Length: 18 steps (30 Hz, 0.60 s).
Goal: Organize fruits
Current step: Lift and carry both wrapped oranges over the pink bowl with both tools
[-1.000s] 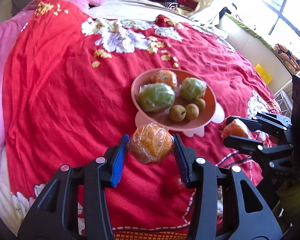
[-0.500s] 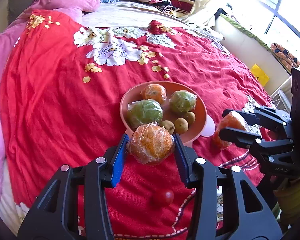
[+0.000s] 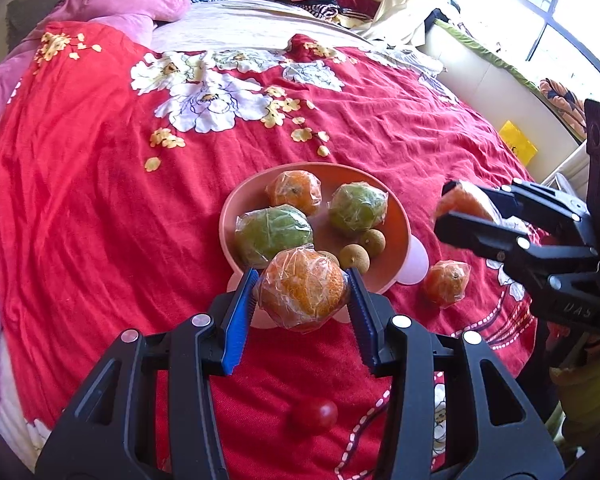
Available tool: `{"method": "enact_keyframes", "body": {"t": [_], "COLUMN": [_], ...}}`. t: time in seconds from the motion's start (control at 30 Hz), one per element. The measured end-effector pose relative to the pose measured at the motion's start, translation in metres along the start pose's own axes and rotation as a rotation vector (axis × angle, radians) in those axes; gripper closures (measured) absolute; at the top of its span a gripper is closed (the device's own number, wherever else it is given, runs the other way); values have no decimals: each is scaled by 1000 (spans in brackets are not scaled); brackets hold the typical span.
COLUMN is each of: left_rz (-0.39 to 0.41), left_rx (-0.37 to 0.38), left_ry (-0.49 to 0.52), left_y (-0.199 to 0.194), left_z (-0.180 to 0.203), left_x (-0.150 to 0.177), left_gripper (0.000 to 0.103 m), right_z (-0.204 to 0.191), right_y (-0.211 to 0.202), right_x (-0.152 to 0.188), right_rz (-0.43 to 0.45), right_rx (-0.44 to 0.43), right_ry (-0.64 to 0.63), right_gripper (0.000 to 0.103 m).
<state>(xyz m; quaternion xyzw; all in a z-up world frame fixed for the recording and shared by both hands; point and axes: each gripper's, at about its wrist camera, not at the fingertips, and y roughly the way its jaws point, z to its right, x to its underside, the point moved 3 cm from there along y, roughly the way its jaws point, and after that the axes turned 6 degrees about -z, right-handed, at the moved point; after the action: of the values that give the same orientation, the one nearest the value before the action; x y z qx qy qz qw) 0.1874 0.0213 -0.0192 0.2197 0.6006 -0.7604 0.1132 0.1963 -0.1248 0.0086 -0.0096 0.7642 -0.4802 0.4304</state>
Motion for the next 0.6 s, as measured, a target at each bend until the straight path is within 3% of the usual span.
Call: {"method": "enact_keyframes", "body": {"t": [0.6], "left_rz": [-45], "left_rx": [-4], "left_ry": [12], "left_y": [30], "left_z": [3], "left_x": [-3], "left_gripper": [66], "right_z": [18], "right_y": [22], "right_x": [-3], "right_rz": [-20], "right_rx": [12], "right_ry": [26], "right_gripper": [65]}}
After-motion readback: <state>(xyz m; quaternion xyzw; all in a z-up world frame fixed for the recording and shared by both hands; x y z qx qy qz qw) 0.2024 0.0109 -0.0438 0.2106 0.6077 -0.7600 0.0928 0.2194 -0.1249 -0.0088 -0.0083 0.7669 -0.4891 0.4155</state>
